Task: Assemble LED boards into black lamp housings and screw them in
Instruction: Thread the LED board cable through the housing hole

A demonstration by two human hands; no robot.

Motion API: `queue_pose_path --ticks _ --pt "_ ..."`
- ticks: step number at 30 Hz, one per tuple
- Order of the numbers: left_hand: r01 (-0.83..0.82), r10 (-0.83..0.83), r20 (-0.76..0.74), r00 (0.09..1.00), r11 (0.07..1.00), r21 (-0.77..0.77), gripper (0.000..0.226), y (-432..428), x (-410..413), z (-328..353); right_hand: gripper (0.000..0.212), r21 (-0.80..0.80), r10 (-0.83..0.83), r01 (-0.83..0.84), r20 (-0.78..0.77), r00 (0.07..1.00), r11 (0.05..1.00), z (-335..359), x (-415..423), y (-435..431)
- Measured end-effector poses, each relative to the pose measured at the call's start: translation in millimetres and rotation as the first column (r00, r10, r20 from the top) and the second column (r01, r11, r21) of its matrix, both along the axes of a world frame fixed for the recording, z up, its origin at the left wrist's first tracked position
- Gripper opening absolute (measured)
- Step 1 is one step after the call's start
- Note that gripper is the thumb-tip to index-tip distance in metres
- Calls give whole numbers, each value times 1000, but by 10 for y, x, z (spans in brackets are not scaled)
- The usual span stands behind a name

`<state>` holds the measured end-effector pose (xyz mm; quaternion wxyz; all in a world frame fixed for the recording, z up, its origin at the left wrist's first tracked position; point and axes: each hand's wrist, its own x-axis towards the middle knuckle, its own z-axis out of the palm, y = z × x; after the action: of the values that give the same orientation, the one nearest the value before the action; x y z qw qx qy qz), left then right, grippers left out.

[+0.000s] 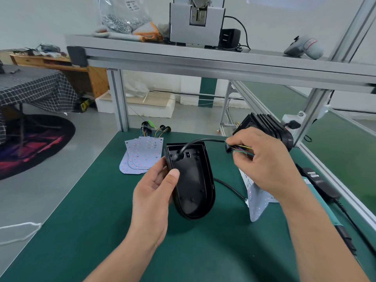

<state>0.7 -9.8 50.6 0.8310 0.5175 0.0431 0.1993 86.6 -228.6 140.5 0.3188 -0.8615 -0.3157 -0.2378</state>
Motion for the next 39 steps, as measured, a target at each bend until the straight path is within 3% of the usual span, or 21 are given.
queue_pose_path --ticks 6,9,16,19,23,27,32,39 --pt "-61 55 66 996 993 97 45 -141 20 54 34 39 55 -54 -29 998 998 90 -55 -57" --pt "-36 28 83 996 995 97 45 -196 30 88 34 65 -8 8 -2 1000 998 159 -70 -217" --pt "-110 82 149 985 976 189 47 -421 -37 231 25 -104 -76 90 134 988 990 230 -201 -134" --pt "-133 91 179 980 961 241 50 -459 -74 271 24 6 -191 193 169 967 981 240 -183 -192" --pt "-36 7 183 983 987 158 44 -467 -67 341 27 219 -377 330 228 898 918 248 -153 -285" --pt "117 -123 177 977 992 45 42 -502 -54 443 30 74 -183 167 367 912 983 224 -196 -303" --pt "111 -142 238 961 984 142 43 -610 -39 538 34 -96 -62 84 211 976 992 194 -245 -103" --pt "53 -89 237 967 987 153 45 -604 -21 387 36 -44 -4 2 -42 999 999 -2 -168 33"
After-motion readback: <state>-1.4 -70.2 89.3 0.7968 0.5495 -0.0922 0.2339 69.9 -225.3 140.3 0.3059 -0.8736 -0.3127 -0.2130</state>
